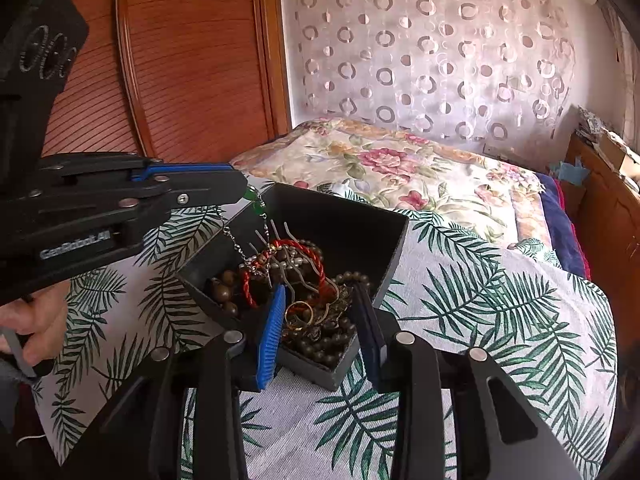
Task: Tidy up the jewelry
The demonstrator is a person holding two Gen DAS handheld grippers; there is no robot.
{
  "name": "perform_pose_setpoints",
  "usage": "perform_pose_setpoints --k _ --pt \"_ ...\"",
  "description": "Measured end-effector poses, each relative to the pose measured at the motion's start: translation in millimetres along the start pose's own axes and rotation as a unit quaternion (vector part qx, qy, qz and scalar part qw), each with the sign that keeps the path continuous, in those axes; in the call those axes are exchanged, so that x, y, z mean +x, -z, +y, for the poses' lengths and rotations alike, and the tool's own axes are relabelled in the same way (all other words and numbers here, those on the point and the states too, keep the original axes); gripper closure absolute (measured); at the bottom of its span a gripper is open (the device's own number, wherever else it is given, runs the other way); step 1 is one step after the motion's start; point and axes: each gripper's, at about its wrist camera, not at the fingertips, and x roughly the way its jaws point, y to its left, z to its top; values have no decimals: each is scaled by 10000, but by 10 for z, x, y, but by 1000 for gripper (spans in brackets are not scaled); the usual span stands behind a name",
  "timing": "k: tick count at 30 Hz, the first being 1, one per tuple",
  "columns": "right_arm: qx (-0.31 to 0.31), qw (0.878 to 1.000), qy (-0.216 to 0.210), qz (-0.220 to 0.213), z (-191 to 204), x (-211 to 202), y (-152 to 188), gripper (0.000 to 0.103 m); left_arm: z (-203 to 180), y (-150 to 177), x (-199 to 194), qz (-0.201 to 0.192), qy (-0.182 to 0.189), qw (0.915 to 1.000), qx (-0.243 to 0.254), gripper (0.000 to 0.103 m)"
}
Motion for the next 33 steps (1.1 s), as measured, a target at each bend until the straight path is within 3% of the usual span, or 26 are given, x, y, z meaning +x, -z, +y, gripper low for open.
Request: perform_pose_setpoints --k 2,5,7,9,12,14,21,25,28,33 --pt "30 10000 12 -76 7 -70 24 65 5 10 -17 -30 -29 10000 -22 90" --pt "108 9998 -3 -184 14 -191 83 64 6 33 -44 -68 -76 9999 -58 49" --pt "144 9996 1 -249 8 -252 99 62 -3 61 -96 -140 -119 9998 -73 46" --pt "203 9993 15 -324 14 -334 145 62 -27 86 -158 -212 -232 9995 -57 27" --pt "320 9984 28 -456 14 -466 222 61 -58 156 -281 -372 -348 9987 -45 16" --pt "419 9977 57 -530 15 -552 264 54 -66 210 -365 -436 -423 9981 -85 9" --pt "788 9915 399 -951 -5 -959 417 23 -89 504 -773 -720 -557 9956 -240 8" --pt "898 9864 680 -1196 32 -1193 492 10 -126 636 -937 -768 -695 9942 -288 8" --pt "968 9827 832 -1338 55 -1318 559 2 -121 742 -1055 -807 -808 9927 -390 8" --pt "1080 9779 1083 -1427 134 -1434 653 2 -114 892 -1207 -845 -867 9913 -507 8"
